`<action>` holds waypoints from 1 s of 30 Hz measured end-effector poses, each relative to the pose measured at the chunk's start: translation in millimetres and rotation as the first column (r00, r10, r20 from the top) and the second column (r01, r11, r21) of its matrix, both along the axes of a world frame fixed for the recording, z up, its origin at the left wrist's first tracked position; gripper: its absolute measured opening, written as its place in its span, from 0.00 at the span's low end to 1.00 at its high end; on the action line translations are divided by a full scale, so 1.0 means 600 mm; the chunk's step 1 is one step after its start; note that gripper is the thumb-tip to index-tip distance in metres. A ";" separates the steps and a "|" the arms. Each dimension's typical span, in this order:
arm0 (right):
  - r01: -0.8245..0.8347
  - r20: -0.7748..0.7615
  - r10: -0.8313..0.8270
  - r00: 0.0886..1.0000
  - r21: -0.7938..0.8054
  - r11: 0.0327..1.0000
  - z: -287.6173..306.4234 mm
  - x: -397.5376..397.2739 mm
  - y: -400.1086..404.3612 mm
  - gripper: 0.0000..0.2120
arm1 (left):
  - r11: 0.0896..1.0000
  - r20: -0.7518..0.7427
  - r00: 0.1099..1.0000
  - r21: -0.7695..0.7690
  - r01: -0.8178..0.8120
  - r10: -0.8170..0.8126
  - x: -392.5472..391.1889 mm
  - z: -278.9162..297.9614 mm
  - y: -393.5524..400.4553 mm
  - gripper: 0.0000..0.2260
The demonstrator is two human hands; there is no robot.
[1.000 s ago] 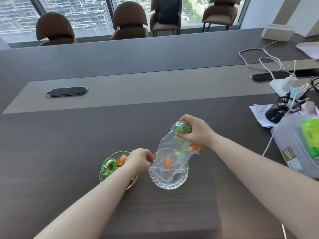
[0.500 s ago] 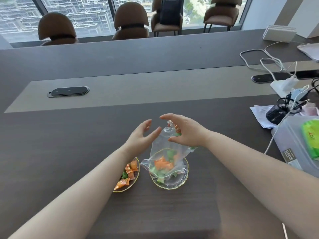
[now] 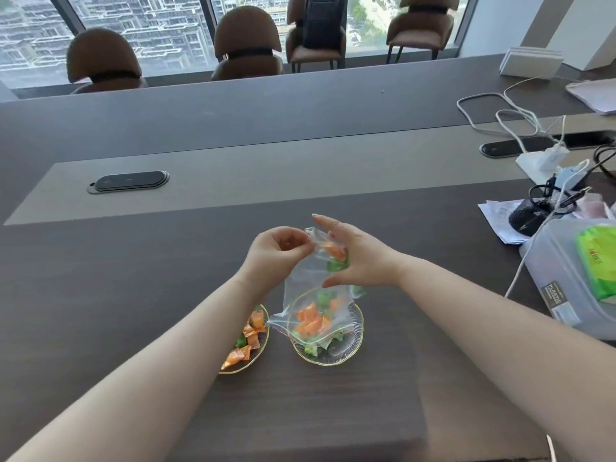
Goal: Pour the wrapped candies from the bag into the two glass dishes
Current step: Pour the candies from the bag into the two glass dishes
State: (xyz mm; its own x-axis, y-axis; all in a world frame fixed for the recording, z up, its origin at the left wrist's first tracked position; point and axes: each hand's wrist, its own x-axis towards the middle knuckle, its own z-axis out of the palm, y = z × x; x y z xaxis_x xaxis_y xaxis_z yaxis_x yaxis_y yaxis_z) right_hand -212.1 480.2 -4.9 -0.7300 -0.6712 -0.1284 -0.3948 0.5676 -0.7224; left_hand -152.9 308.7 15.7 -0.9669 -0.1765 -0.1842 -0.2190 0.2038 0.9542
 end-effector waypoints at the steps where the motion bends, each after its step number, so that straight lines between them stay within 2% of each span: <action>1: 0.014 0.027 -0.014 1.000 0.037 0.999 0.001 0.000 0.007 0.48 | 1.000 -0.004 1.000 0.013 0.004 -0.004 0.001 0.002 -0.007 0.05; 2: 0.022 0.040 -0.025 0.999 0.086 0.996 0.001 0.000 0.014 0.43 | 1.000 0.002 1.000 0.021 0.018 -0.018 0.004 0.003 -0.015 0.05; 5: 0.007 0.020 -0.011 1.000 0.202 0.979 -0.003 -0.005 0.028 0.20 | 0.996 0.007 0.997 0.050 0.076 -0.077 0.014 0.009 -0.031 0.05; 6: 0.014 0.032 -0.021 0.999 0.204 0.979 -0.005 -0.006 0.030 0.15 | 0.994 0.001 0.996 0.063 0.089 -0.089 0.017 0.012 -0.034 0.04; 8: 0.047 0.086 -0.062 0.994 0.156 0.987 -0.008 -0.010 0.032 0.10 | 0.992 -0.005 0.995 0.079 0.101 -0.101 0.019 0.015 -0.038 0.04; 11: 0.070 0.154 -0.088 0.984 0.118 0.991 -0.005 -0.011 0.036 0.10 | 0.990 0.006 0.995 0.105 0.099 -0.100 0.025 0.017 -0.038 0.04; 16: 0.083 0.132 -0.104 0.986 0.156 0.984 -0.004 -0.015 0.046 0.12 | 0.987 0.025 0.993 0.111 0.112 -0.116 0.032 0.008 -0.042 0.05; 21: 0.158 0.120 -0.174 0.978 0.129 0.979 0.006 -0.015 0.062 0.15 | 0.991 0.031 0.996 0.111 0.077 -0.081 0.038 0.001 -0.054 0.04; 26: 0.118 0.043 -0.126 0.991 0.165 0.979 0.017 -0.007 0.069 0.10 | 0.994 0.072 0.995 0.088 0.059 -0.066 0.048 -0.005 -0.071 0.04; 30: 0.119 -0.005 -0.120 0.993 0.168 0.979 0.026 0.002 0.068 0.11 | 0.993 0.083 0.995 0.113 0.043 -0.052 0.056 -0.008 -0.073 0.04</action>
